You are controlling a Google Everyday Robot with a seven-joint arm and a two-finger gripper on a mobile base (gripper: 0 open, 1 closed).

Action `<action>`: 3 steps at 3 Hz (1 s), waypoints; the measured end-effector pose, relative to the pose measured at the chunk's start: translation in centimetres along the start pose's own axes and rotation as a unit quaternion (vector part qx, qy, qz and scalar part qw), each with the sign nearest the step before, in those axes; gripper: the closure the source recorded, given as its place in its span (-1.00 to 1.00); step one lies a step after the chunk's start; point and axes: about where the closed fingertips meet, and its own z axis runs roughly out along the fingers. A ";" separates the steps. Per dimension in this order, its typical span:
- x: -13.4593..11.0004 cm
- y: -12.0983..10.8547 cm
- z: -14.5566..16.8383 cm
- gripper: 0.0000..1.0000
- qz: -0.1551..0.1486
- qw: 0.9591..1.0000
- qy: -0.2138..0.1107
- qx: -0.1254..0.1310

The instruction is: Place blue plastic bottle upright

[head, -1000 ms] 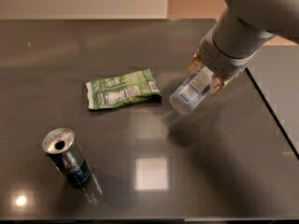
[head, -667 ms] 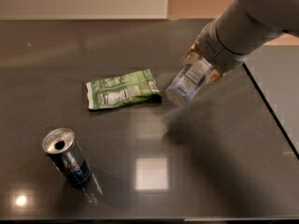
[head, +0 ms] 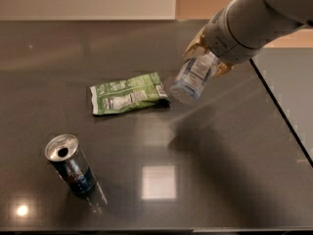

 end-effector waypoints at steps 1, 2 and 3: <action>0.0 0.0 0.0 1.00 0.000 1.000 0.000 0.000; -0.4 -0.6 -0.5 1.00 -0.030 0.999 -0.001 0.019; -1.3 -1.2 -1.7 1.00 -0.071 0.995 0.003 0.068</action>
Offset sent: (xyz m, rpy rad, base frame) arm -0.0171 0.0158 0.0151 -0.0098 -0.1180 0.2244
